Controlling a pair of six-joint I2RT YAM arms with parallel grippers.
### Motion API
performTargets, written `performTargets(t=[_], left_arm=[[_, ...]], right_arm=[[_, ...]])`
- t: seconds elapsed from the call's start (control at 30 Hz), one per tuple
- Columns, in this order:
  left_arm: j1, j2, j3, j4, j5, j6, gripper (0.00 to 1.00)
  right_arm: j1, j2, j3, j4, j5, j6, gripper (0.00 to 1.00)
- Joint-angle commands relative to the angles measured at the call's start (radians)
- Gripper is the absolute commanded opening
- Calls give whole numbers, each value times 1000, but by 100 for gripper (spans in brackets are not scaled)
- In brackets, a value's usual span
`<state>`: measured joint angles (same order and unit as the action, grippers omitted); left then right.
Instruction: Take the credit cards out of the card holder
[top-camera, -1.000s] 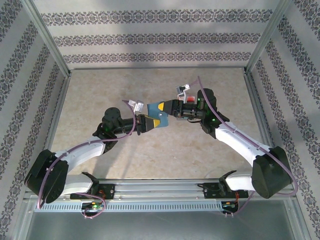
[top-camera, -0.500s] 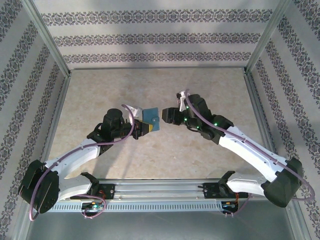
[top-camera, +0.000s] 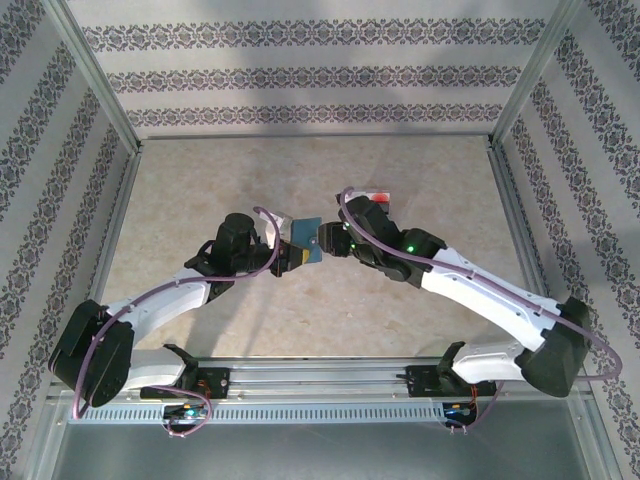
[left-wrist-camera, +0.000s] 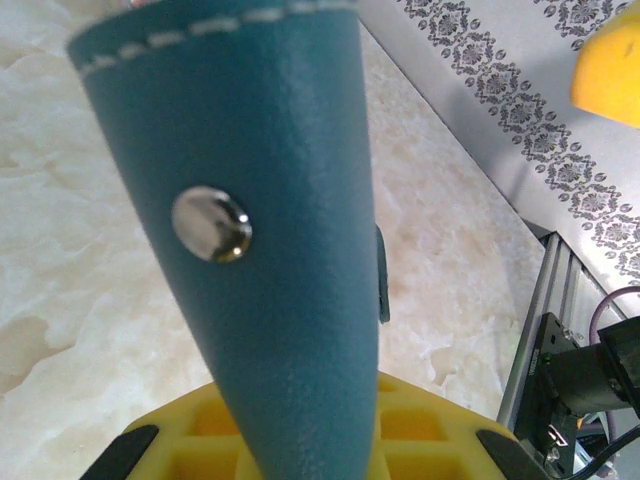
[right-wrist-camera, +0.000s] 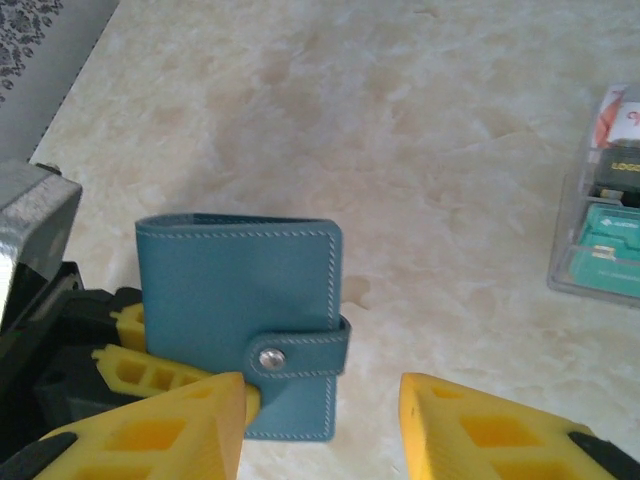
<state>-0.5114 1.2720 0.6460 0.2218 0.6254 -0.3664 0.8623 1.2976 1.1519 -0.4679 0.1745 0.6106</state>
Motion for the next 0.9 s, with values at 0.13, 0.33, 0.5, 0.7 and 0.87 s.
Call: performTargets(t=[0.13,0.33,0.5,0.7,0.87], left_arm=[[-7,0,41,73,43,-4,0],[-8,-3,27,118,48,-25,0],[-9,-9,8,162,72,-41,0],[-8,-24,-3,181,74,-44,0],[-7,-31,1,175,65,-45,0]], right_arm=[[17,123,64,37,-82,62,43],[15,183,91,23,-108,88,41],[15,204,85,26,-103,104,40],[10,215,62,21,-63,123,35],[3,216,51,4,-37,124,31]])
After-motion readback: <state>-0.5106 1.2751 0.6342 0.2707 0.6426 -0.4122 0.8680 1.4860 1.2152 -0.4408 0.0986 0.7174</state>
